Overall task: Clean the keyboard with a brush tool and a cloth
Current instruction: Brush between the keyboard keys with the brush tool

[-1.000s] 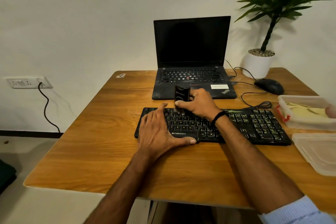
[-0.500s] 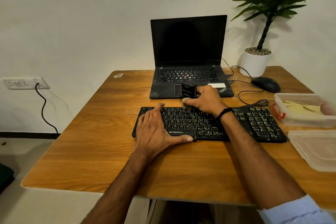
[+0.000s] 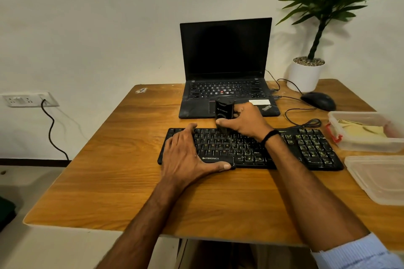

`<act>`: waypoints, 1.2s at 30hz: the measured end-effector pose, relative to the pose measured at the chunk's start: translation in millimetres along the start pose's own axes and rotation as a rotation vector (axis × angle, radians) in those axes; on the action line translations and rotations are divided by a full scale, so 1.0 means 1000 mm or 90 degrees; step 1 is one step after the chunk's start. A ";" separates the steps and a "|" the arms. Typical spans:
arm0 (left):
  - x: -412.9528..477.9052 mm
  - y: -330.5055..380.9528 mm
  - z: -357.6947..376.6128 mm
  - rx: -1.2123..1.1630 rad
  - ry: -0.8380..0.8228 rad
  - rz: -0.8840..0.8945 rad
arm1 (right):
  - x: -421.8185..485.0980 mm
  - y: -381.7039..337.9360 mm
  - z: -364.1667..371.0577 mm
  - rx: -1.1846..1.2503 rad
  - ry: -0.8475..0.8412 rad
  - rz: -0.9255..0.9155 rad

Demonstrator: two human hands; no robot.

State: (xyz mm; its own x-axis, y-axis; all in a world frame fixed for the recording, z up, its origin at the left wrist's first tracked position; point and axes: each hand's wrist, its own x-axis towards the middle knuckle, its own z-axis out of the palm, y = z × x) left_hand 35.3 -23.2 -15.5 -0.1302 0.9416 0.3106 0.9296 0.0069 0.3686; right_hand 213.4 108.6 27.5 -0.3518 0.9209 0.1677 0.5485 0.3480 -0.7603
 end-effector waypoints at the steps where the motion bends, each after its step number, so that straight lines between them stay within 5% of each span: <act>1: 0.000 0.000 0.000 0.000 0.000 0.000 | -0.001 0.000 0.002 0.021 -0.026 0.003; 5: 0.001 0.001 -0.001 0.002 -0.004 0.001 | 0.000 0.000 0.002 -0.014 0.050 0.005; 9: 0.001 0.000 -0.001 0.000 -0.006 -0.002 | -0.002 0.002 0.004 0.040 -0.027 0.007; 13: 0.001 0.000 -0.001 -0.003 -0.007 -0.004 | -0.001 0.000 0.003 -0.011 0.060 0.008; 17: 0.001 0.000 -0.001 -0.004 -0.003 -0.005 | -0.003 0.000 0.008 0.071 -0.038 0.005; 20: 0.001 0.000 0.000 -0.004 0.001 -0.005 | -0.003 -0.002 0.006 -0.008 0.091 0.000; 24: 0.001 -0.001 0.001 0.001 -0.001 -0.003 | -0.005 -0.006 0.018 0.114 -0.048 0.006; 31: 0.002 -0.002 0.002 0.004 0.002 0.002 | -0.005 -0.029 0.037 -0.001 -0.028 -0.094; 36: 0.003 -0.004 0.001 -0.011 -0.015 0.005 | -0.013 -0.009 -0.018 -0.074 -0.047 -0.009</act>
State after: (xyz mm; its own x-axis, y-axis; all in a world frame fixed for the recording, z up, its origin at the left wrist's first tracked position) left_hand 31.4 -19.9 -16.4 -0.1145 0.9493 0.2927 0.9241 -0.0064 0.3820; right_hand 227.1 96.4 43.3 -0.4133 0.9016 0.1276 0.6259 0.3830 -0.6794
